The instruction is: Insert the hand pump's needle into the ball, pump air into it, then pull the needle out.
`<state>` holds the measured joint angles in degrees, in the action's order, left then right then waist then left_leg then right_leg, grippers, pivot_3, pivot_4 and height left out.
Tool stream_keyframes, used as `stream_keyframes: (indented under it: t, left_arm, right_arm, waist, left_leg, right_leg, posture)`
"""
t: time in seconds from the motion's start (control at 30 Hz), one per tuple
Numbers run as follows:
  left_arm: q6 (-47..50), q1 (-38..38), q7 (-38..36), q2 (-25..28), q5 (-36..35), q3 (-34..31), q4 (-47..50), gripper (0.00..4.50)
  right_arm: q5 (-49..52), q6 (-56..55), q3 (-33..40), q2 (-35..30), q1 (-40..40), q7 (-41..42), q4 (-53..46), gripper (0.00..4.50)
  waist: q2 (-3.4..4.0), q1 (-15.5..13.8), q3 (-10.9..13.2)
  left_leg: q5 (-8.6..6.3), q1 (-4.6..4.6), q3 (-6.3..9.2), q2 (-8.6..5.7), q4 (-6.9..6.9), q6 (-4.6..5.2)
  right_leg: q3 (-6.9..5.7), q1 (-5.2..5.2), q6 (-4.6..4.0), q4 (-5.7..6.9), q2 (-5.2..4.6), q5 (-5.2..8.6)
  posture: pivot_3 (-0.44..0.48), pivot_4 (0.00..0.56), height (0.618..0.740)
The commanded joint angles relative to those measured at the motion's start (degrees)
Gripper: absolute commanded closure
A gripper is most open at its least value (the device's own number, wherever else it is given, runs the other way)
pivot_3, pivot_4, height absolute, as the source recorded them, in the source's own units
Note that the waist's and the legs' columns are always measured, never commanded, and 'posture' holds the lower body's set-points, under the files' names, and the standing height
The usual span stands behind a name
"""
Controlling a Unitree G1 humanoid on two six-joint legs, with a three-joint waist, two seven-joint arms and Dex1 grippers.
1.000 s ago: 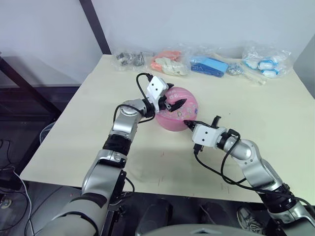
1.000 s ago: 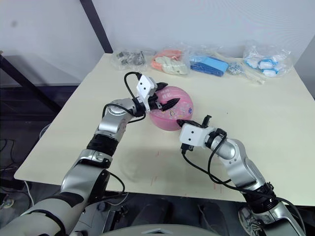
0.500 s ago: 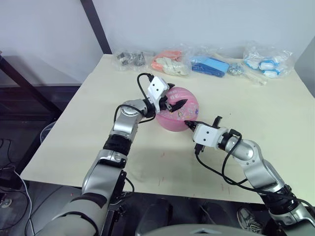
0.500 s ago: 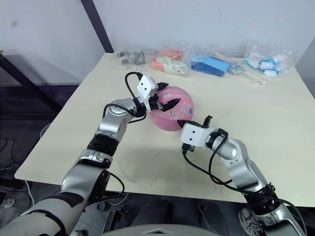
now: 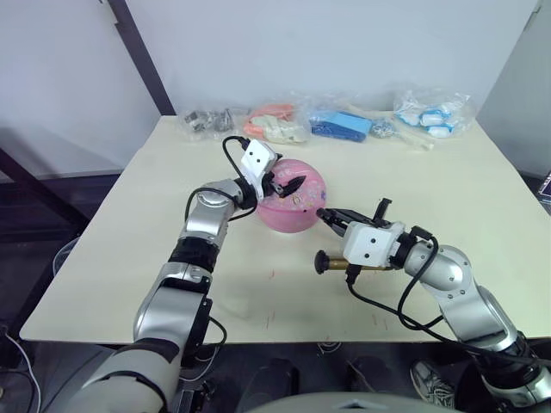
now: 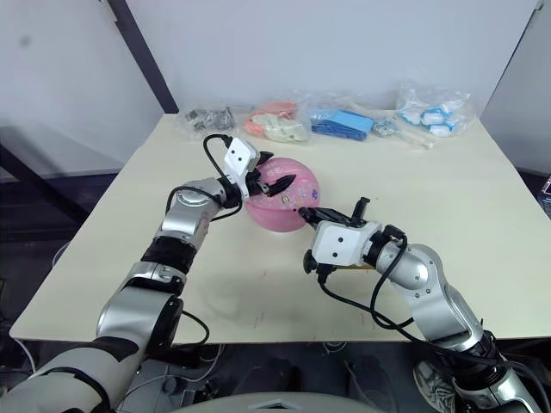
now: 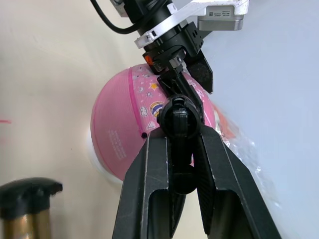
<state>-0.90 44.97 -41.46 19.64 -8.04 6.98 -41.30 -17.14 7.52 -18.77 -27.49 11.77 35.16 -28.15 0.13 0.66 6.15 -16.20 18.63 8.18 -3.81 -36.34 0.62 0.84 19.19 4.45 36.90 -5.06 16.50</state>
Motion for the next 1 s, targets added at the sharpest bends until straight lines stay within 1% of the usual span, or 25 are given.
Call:
stream_keyframes:
  t: [0.03, 0.23, 0.27, 0.4, 0.6, 0.63, 0.73, 0.9, 0.97, 1.0]
  left_arm:
    - [4.9, -6.2, 1.7, 0.2, 6.5, 3.7, -11.6, 0.0]
    - [4.8, -6.6, 0.5, 0.1, 5.5, 3.1, -10.6, 0.0]
    - [4.8, -6.7, 0.2, 0.1, 5.2, 2.9, -10.3, 0.0]
    - [4.1, -7.1, -1.3, 0.4, 4.4, 1.9, -9.1, 0.0]
    - [2.6, -7.9, -5.4, 0.8, 2.7, 0.0, -5.7, 0.0]
    - [2.1, -8.1, -6.7, 1.1, 2.3, -0.3, -4.9, 0.0]
    - [0.9, -8.2, -9.0, 1.8, 1.8, -1.0, -3.3, 0.0]
    - [0.2, -5.3, -12.5, 3.3, 0.0, -2.9, -2.6, 0.0]
    - [-0.3, -4.2, -14.0, 3.8, -0.5, -3.2, -2.2, 0.0]
    - [-0.2, -3.6, -15.1, 4.0, -1.1, -3.6, -1.7, 0.0]
  right_arm:
    - [1.0, -1.1, 2.1, -0.2, -0.2, -0.6, -1.2, 4.44]
    - [2.5, -1.2, 4.8, -0.1, -1.4, -2.1, 0.4, 4.44]
    - [3.4, -1.0, 5.6, 0.3, -1.6, -2.5, 0.7, 4.44]
    - [7.5, 0.1, 8.8, 1.8, -2.1, -3.1, 1.3, 4.44]
    - [12.6, 3.5, 14.4, 3.0, -1.4, -4.0, 2.4, 4.44]
    - [13.9, 4.4, 15.6, 3.2, -1.1, -4.2, 2.9, 4.44]
    - [16.4, 6.9, 18.1, 3.7, -0.1, -4.9, 4.1, 4.44]
    - [17.4, 8.4, 18.5, 3.6, 0.5, -5.3, 7.0, 4.44]
    - [17.6, 9.2, 18.4, 4.0, 0.7, -5.7, 7.6, 4.44]
    - [17.7, 9.9, 18.3, 4.1, 0.7, -6.0, 7.9, 4.44]
  waist:
    - [0.01, -0.2, 0.0]
    - [0.04, -0.1, 0.0]
    - [0.04, -0.1, 0.0]
    - [0.05, -0.1, 0.0]
    - [0.1, 0.0, 0.1]
    - [0.12, 0.0, 0.1]
    - [0.22, 0.0, 0.3]
    - [0.21, 0.0, 0.9]
    - [0.31, 0.0, 1.0]
    - [0.23, 0.0, 1.1]
  left_leg:
    - [0.04, -0.13, 0.07, -0.01, 0.0, -0.04]
    - [0.07, 0.0, 0.12, 0.0, 0.0, -0.11]
    - [0.07, 0.03, 0.12, 0.0, 0.01, -0.11]
    - [0.07, 0.07, 0.14, 0.0, 0.02, -0.11]
    - [0.07, 0.13, 0.16, 0.01, 0.04, -0.11]
    - [0.07, 0.14, 0.16, 0.01, 0.06, -0.11]
    - [0.07, 0.23, 0.17, 0.01, 0.1, -0.11]
    - [0.19, 0.49, 0.16, -0.01, 0.32, 0.11]
    - [0.24, 0.94, 0.16, -0.01, 0.32, 0.13]
    - [0.31, 1.17, 0.16, -0.02, 0.3, 0.04]
  right_leg:
    - [-0.07, 0.04, 0.23, 0.0, 0.05, -0.13]
    - [-0.05, 0.08, 0.26, 0.0, 0.07, -0.15]
    - [-0.05, 0.09, 0.1, 0.0, 0.06, -0.06]
    - [-0.06, 0.12, 0.05, 0.0, 0.06, -0.03]
    - [-0.05, 0.39, 0.06, 0.0, 0.07, -0.04]
    - [-0.05, 0.44, 0.24, 0.0, 0.08, -0.14]
    - [-0.05, 0.57, 0.25, 0.0, 0.09, -0.15]
    - [-0.08, 0.98, 0.24, -0.03, 0.18, -0.14]
    - [-0.13, 1.47, 0.23, -0.03, 0.3, -0.17]
    - [-0.14, 1.72, 0.17, -0.01, 0.53, -0.21]
  posture:
    - [0.0, 0.15, 0.74]
    - [0.0, 0.15, 0.74]
    - [0.0, 0.15, 0.74]
    - [0.0, 0.15, 0.74]
    - [0.0, 0.15, 0.74]
    - [0.0, 0.15, 0.74]
    - [0.0, 0.15, 0.74]
    - [0.0, 0.15, 0.74]
    - [0.0, 0.15, 0.74]
    - [0.0, 0.15, 0.74]
